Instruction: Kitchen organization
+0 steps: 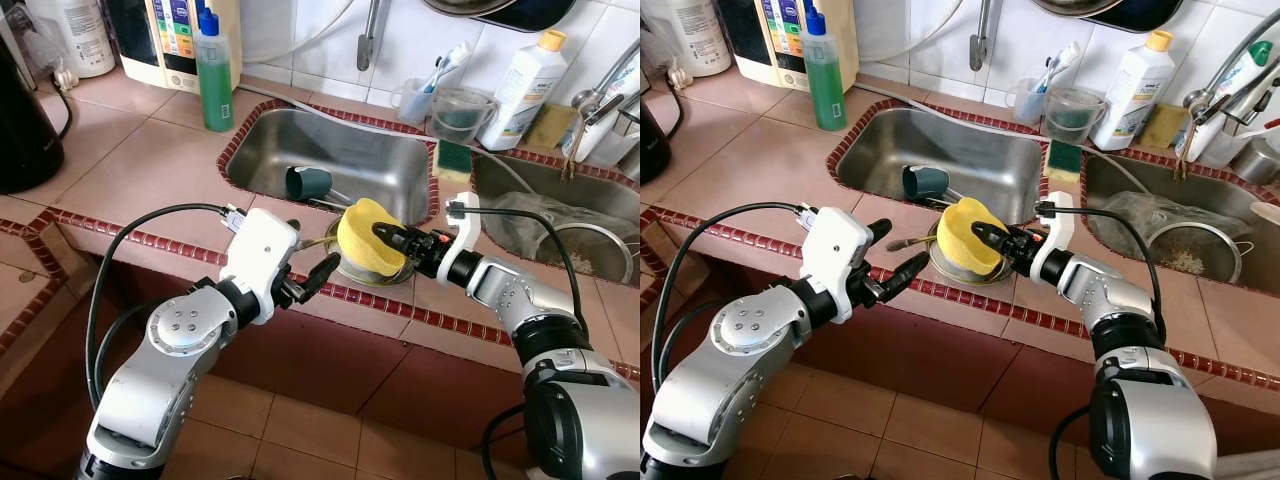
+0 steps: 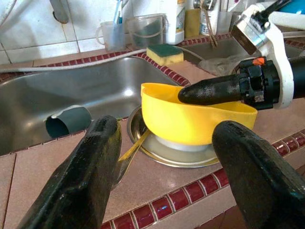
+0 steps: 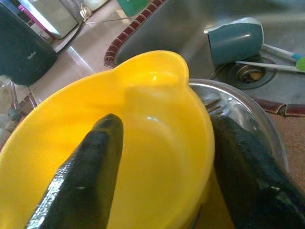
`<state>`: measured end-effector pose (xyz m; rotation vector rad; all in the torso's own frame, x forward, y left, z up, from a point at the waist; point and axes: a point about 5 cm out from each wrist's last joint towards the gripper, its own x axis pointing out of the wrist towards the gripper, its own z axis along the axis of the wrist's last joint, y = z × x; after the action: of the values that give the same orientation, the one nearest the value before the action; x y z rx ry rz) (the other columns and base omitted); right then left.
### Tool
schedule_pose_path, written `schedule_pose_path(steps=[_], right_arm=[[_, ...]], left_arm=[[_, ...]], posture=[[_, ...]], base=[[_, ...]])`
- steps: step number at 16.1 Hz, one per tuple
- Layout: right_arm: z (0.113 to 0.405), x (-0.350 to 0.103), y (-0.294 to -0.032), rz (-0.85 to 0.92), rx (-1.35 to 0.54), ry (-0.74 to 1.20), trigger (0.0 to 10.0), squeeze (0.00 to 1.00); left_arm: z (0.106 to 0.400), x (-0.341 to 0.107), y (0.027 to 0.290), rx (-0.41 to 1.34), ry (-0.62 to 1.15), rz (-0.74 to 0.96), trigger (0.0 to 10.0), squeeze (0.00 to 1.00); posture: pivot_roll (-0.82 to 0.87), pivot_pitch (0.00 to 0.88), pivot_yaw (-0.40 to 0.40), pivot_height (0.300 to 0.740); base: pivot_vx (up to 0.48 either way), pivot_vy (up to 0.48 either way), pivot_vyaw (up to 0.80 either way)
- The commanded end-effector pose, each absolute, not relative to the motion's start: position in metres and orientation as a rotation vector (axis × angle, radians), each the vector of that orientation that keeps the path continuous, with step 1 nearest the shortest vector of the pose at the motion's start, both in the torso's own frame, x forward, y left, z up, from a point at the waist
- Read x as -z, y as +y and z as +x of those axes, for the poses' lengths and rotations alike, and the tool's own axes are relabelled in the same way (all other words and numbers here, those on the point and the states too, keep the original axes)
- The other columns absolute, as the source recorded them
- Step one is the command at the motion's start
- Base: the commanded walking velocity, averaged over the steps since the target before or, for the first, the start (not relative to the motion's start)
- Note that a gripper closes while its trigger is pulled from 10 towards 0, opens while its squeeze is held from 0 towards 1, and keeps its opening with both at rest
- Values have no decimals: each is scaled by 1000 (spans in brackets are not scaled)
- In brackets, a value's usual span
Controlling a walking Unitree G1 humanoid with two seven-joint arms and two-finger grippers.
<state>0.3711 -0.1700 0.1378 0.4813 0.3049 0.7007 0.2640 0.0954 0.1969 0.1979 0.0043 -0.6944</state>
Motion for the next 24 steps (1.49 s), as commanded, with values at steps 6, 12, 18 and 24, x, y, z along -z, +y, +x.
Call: schedule_pose_path(steps=[6,12,18,24], right_arm=[[372,-135,-181,499,-629,313,0,0],[375,-140,-183,525,-604,293,0,0],[378,-143,-183,542,-590,281,0,0],[380,-146,-186,562,-564,266,0,0]], left_arm=[[261,-205,93,707,-37,200,10000,0],[262,-206,93,706,-41,200,10000,0],[263,-207,95,700,-45,202,10000,0],[264,-208,96,701,-46,203,10000,0]], posture=[[36,76,-118,740],[43,62,-113,740],[43,61,-110,740],[43,68,-103,740]], base=[[0,0,0],[0,0,0],[0,0,0],[0,0,0]])
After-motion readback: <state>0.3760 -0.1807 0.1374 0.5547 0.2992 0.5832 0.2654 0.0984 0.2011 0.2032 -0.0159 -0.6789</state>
